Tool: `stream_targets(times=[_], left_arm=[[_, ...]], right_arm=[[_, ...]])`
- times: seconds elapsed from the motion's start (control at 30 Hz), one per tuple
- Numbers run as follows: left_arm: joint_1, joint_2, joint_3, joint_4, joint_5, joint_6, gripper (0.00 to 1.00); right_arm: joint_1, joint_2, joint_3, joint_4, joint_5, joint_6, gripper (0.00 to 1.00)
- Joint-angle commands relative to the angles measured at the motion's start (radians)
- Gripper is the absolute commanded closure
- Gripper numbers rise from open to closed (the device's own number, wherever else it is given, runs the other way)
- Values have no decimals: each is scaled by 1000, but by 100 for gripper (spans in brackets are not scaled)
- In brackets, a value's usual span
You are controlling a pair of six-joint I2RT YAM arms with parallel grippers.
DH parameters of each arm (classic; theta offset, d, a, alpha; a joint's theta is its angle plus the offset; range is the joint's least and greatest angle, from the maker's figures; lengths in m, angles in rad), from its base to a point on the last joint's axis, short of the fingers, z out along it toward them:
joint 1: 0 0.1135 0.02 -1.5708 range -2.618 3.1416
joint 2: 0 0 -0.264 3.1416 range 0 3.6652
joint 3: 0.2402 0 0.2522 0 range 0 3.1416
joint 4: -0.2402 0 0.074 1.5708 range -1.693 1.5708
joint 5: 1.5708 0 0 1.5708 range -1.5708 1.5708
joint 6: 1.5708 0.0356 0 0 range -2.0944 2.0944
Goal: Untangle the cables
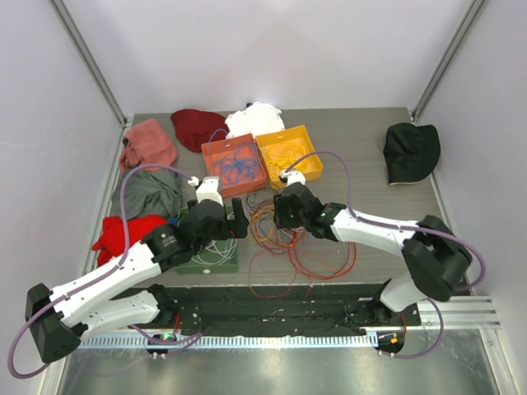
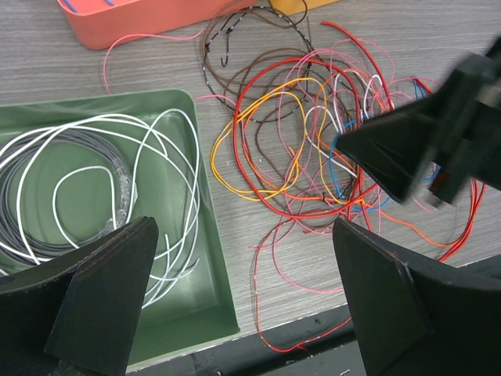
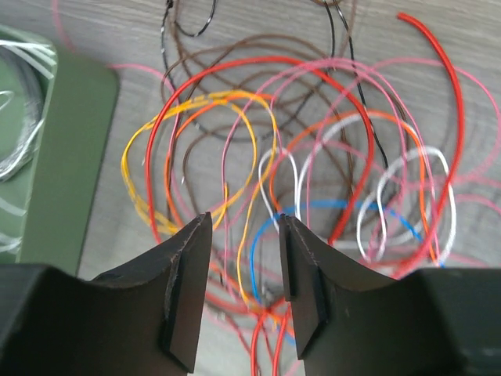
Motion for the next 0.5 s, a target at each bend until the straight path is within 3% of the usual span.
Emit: stream_targets(times=[0.0,0.47], left_arm=[[-1,-26,-5,16,-5,-24,0],[-1,-54,-21,11,-27,-4,0]], right_arm=[[-4,106,100,82,66,-50,54],[-19,229,171,138,144,-83,62]])
